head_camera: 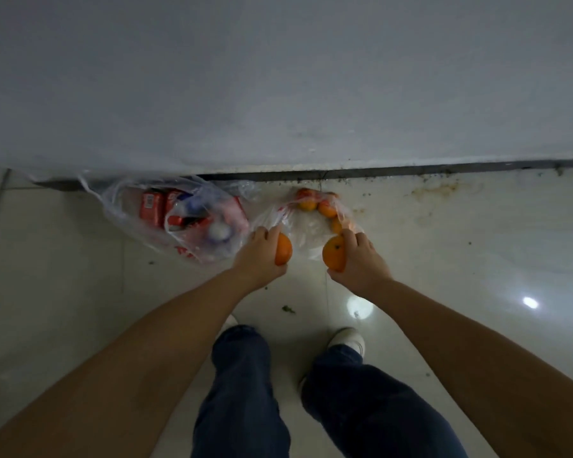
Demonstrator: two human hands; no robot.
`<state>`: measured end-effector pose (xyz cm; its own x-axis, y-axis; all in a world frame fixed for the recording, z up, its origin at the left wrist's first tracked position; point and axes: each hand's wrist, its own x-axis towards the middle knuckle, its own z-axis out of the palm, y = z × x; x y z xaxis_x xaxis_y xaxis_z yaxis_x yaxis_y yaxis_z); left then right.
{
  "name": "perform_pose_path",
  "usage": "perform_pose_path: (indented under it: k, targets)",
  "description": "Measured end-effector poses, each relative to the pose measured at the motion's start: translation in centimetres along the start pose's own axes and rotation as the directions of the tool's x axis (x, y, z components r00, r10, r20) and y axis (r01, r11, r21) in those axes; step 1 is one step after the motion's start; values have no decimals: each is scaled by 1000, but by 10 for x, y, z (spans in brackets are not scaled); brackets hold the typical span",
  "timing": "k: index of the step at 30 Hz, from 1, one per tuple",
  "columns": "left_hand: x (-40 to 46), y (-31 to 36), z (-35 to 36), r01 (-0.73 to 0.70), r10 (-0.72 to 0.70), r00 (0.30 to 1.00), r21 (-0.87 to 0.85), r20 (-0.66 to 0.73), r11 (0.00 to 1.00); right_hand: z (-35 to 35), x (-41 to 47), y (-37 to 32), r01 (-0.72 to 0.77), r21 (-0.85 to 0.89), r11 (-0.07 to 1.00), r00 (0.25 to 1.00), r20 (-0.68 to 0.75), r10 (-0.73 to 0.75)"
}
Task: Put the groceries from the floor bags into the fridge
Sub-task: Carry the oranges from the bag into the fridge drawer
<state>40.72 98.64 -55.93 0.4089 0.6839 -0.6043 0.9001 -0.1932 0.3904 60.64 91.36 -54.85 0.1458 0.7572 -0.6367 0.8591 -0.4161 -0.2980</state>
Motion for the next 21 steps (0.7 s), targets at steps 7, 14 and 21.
perform_pose_path:
  k: [7,14,21]
  targets:
    - [-127,65,-92,47,-45,998,-39,51,998,-98,-133,-42,-30,103,994,999,-7,31]
    - [-202,144,-186,-155,156,988,52,-20,987,-194,-245,-67,-102,214,972,975,-174,140]
    - [-242,220,-225,-512,497,858,275,126,814,-222,-357,-67,-251,442,861,823,-370,431]
